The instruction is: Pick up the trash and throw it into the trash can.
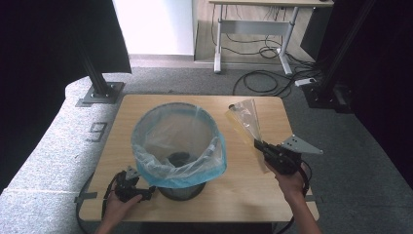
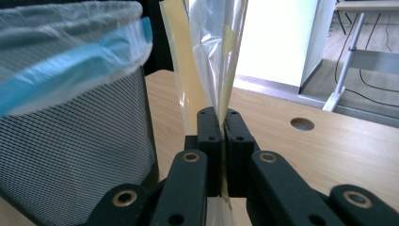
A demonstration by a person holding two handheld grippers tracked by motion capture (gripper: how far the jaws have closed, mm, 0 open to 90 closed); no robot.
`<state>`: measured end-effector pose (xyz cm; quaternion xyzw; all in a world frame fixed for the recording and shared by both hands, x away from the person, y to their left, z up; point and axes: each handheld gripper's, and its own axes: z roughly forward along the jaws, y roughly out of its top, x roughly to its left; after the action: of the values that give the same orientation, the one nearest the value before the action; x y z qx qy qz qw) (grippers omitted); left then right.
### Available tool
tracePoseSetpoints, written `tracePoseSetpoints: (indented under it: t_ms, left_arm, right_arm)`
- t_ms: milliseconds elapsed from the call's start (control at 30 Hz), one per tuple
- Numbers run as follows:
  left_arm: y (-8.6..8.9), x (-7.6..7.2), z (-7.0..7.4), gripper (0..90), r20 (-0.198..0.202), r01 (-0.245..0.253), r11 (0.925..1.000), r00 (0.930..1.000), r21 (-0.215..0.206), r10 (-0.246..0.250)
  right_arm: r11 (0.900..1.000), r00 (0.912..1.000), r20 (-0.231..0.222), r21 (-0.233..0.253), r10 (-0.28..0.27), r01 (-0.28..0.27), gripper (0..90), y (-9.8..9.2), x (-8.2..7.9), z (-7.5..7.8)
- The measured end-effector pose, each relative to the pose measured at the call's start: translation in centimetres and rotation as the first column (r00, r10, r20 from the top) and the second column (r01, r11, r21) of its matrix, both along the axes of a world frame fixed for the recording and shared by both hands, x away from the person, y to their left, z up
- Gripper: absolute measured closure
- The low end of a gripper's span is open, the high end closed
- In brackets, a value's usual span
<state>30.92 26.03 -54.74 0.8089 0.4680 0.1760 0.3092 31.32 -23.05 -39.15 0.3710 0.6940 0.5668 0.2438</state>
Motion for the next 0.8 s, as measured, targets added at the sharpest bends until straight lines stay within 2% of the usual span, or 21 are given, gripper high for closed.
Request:
tracePoseSetpoints:
  t_ms: [267,600,800]
  left_arm:
    - [0.0,0.0,0.0,2.7,0.000,0.000,1.0000,1.0000,0.000,0.000]
    - [0.0,0.0,0.0,2.7,-0.001,0.001,1.0000,1.0000,-0.001,-0.001]
    - [0.0,0.0,0.0,2.7,-0.001,0.001,1.0000,1.0000,-0.001,-0.001]
  right_arm:
    - [1.000,0.9990,0.044,-0.006,0.009,-0.008,87.1,0.6,-0.3,2.5]
    - [1.000,0.9970,0.073,-0.007,0.025,-0.024,87.1,1.6,-0.3,4.1]
    - [0.999,0.9961,0.080,0.009,0.038,-0.039,87.1,2.2,-0.1,4.9]
